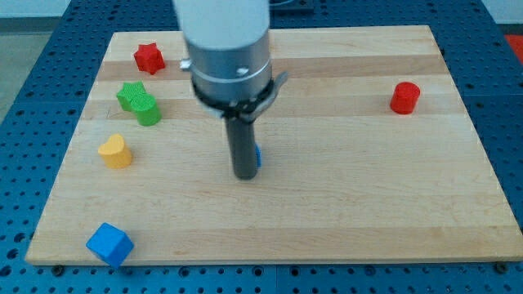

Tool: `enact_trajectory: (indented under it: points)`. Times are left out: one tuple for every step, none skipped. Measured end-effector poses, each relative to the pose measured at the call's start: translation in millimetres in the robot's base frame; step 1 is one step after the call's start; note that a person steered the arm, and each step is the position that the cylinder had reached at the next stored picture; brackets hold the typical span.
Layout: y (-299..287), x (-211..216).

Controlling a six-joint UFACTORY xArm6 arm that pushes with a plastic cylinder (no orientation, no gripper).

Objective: Slide the blue triangle towards the yellow hexagon

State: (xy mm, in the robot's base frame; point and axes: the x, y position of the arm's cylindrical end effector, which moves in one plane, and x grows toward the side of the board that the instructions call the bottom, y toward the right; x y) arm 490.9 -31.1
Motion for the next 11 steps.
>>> enact_trajectory:
  points:
    - [26,-69]
    - [48,-127]
    - [60,-171]
    - [61,-145]
    - [23,-73]
    - [-20,-49]
    - [-52,-65]
    - [-61,-92]
    - [-40,-92]
    - [-10,-92]
    - [22,-101]
